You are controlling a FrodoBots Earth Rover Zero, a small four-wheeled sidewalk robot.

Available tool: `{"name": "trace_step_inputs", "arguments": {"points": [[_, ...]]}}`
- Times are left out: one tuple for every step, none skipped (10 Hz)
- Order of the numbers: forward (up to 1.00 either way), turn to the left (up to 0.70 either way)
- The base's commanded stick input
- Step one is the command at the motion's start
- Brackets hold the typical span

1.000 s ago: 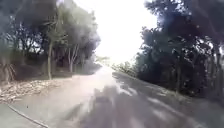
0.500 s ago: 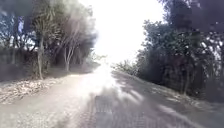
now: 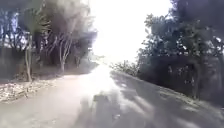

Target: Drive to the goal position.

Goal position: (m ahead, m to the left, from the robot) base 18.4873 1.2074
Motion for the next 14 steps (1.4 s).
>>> {"name": "trace_step_inputs", "arguments": {"points": [[1.0, 0.0], [1.0, 0.0], [1.0, 0.0], [1.0, 0.0], [1.0, 0.0], [1.0, 0.0], [1.0, 0.0], [1.0, 0.0], [1.0, 0.0], [1.0, 0.0], [1.0, 0.0], [1.0, 0.0], [1.0, 0.0], [1.0, 0.0]]}}
